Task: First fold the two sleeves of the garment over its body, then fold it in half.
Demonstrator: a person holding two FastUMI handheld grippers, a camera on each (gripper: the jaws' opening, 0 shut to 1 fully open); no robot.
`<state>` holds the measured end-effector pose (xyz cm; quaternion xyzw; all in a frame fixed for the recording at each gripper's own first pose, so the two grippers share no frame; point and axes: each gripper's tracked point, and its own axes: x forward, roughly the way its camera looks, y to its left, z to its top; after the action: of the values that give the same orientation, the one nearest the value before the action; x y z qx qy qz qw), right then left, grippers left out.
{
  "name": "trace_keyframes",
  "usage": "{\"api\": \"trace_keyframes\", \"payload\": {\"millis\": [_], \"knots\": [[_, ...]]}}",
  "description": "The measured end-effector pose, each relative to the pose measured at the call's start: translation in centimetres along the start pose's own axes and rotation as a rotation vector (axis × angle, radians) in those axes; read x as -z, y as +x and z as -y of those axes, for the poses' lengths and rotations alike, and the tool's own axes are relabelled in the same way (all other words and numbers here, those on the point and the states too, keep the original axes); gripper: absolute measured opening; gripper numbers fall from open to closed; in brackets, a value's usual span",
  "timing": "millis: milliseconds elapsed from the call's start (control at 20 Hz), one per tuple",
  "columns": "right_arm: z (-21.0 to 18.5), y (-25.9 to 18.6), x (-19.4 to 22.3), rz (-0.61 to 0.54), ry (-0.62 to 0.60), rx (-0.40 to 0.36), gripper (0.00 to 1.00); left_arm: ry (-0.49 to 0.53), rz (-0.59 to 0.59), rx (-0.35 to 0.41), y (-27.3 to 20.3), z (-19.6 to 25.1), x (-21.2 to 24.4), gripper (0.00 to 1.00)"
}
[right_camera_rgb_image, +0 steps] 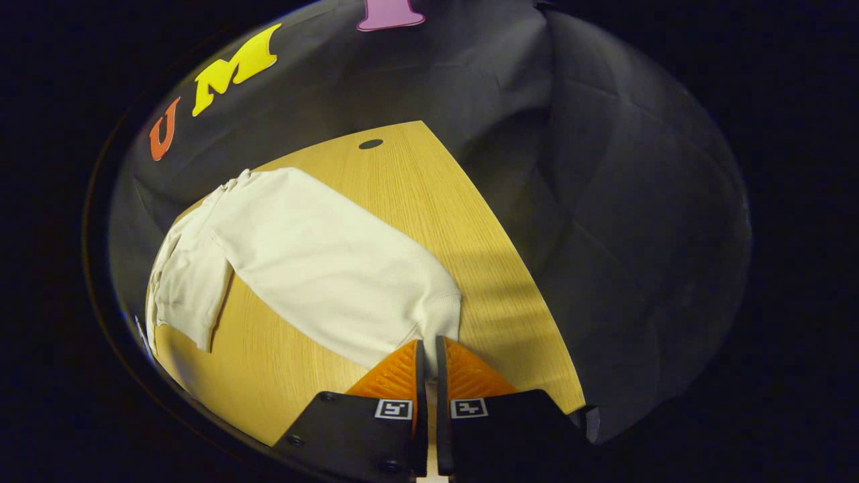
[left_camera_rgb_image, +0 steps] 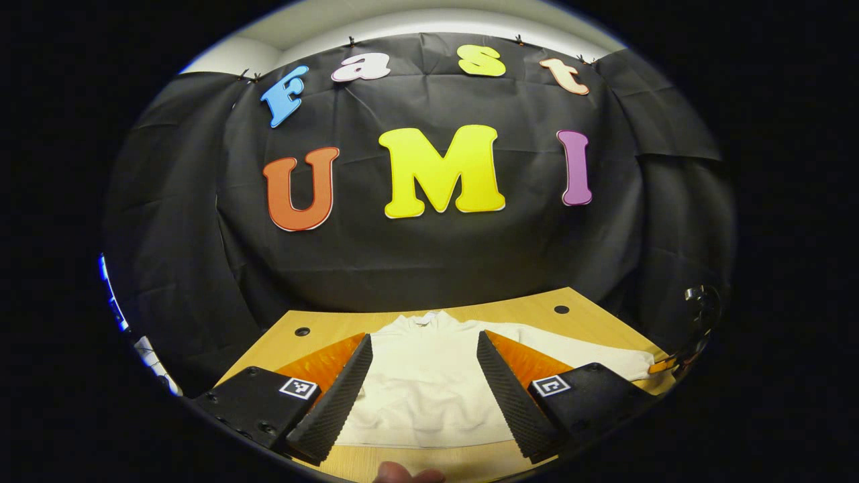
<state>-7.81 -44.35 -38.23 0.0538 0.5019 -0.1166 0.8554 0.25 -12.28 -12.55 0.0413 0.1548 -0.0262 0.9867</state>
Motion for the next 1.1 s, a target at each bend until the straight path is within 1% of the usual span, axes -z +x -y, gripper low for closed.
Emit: {"api": "trace_keyframes", "payload": {"millis": [50, 100, 150, 200, 350, 450, 600, 700, 850, 1050, 1100], "knots": [[-0.1, -0.1, -0.1, -0.002, 0.009, 0.015, 0.06, 0.003, 0.001, 0.0, 0.2, -0.5, -0.1, 0.99], [-0.3, -0.7, -0.5, 0.014, 0.009, 0.025, 0.03, 0.006, 0.004, 0.002, 0.2, -0.9, -0.1, 0.99], [-1.0, -1.6, -1.3, 0.039, 0.007, 0.027, 0.06, 0.003, 0.011, 0.009, 0.3, -1.3, -0.4, 1.0], [-1.8, -2.6, -2.1, 0.068, 0.007, 0.026, 0.06, -0.008, 0.023, 0.018, 0.3, -1.6, -0.6, 1.0], [-4.5, -5.9, -4.9, 0.141, 0.007, -0.009, 0.06, -0.039, 0.033, 0.038, 1.0, -2.4, -0.7, 1.0], [-6.1, -8.1, -7.0, 0.185, 0.006, -0.026, 0.06, -0.048, 0.032, 0.032, 1.6, -3.6, -0.5, 1.0], [-9.4, -11.6, -11.8, 0.268, -0.009, -0.054, 0.06, -0.053, 0.037, 0.019, 2.0, -5.4, -0.1, 1.0], [-12.5, -14.2, -15.4, 0.337, -0.068, -0.072, 0.05, -0.064, 0.045, 0.009, 2.3, -6.8, 0.2, 1.0], [-19.1, -17.3, -20.1, 0.419, -0.174, -0.136, 0.05, -0.067, 0.054, -0.01, 2.6, -9.1, 0.4, 1.0], [-28.8, -19.4, -25.6, 0.504, -0.302, -0.244, 0.05, -0.092, 0.062, -0.053, 2.6, -13.0, 0.6, 1.0], [-31.0, -18.7, -26.3, 0.515, -0.348, -0.259, 0.05, -0.101, 0.062, -0.069, 2.4, -14.1, 0.7, 1.0]]}}
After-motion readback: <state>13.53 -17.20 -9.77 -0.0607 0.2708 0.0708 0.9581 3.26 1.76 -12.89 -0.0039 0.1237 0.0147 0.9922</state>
